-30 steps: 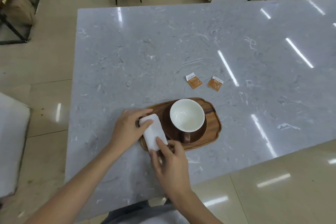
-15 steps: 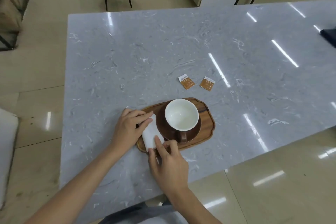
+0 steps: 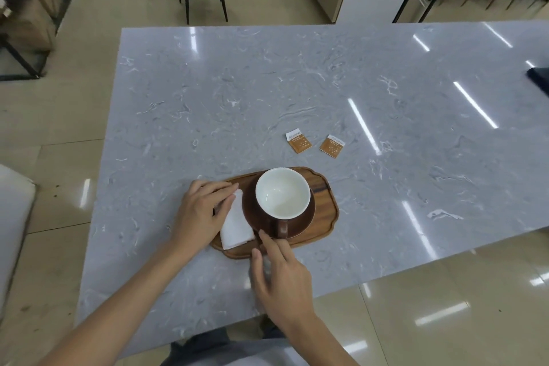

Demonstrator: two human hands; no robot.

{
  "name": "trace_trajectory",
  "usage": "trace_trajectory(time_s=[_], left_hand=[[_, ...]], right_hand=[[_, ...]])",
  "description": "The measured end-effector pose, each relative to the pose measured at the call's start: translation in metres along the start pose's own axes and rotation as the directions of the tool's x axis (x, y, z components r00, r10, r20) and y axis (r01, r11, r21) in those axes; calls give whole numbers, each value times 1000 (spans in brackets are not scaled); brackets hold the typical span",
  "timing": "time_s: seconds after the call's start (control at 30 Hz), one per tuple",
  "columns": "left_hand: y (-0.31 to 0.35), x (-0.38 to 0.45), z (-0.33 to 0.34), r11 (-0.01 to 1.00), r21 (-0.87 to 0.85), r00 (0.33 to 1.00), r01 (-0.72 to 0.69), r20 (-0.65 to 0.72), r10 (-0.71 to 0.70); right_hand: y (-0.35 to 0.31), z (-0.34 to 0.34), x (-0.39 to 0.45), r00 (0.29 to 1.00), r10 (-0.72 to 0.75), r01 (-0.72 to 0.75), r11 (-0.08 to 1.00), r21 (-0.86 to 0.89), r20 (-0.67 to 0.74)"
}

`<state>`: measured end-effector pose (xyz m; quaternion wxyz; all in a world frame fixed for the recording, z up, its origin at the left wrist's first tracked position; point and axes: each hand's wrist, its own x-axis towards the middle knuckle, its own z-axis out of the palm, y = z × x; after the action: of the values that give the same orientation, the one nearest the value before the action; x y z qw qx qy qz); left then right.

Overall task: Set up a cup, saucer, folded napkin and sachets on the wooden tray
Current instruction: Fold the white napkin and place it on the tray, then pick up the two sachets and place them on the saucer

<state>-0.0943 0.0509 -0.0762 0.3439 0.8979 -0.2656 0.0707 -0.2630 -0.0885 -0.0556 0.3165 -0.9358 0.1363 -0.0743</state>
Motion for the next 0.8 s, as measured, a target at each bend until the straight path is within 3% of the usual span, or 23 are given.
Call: trace_trajectory(time_s=[0.17,0.37,0.63,0.8], left_hand=[[27,11,-3,1000,0,998,5,-65,-5],[55,69,-3,992,-108,998,66,-3,-66],[70,178,40,989,-64,963,130,246,-111],[69,210,76,947,-104,901,303,356,-249]], right_hand=[[17,-25,2,997,-74,73,994,84,11],[58,-80,40,969,-169,192,975,116,-183],[126,-118,162,983,32,-17,996,89,-181],[159,-122,219,991,113,-110,993,38,-72]])
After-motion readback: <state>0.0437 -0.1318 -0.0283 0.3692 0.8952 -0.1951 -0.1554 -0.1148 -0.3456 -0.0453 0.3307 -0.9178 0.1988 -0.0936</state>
